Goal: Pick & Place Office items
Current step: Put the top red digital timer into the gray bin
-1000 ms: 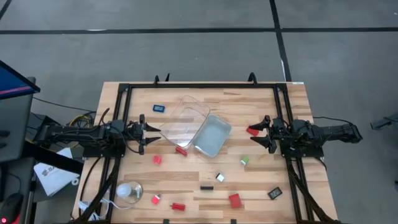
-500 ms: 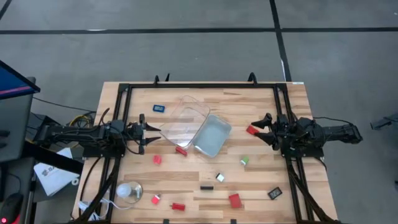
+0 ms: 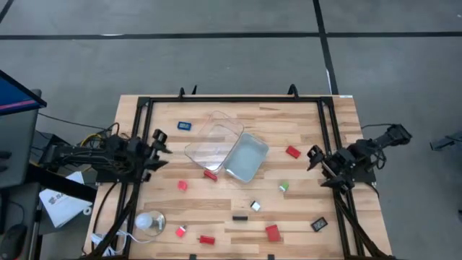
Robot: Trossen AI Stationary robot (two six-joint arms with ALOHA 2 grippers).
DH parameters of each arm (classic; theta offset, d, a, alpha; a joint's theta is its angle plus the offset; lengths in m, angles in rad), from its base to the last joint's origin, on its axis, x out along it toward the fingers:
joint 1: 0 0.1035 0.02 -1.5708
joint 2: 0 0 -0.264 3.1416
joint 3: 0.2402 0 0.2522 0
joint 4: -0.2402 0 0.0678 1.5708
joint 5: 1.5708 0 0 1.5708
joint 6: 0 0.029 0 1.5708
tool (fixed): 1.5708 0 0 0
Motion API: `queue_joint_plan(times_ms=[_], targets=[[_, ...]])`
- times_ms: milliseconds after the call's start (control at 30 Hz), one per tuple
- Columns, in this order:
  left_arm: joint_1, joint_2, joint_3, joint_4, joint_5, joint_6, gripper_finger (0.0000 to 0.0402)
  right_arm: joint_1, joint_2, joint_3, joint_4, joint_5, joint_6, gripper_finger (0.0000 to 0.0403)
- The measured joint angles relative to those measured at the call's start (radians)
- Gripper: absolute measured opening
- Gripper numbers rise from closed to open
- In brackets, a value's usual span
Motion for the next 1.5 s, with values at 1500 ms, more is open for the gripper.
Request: queue_joint_plan(times_ms=[1500], targets=[[-0.206,0.232,0.222,0.131,0.192,0.315,0.0111,-0.181,1.016,1.433,-1.472,0.423,0.341,0.0291]])
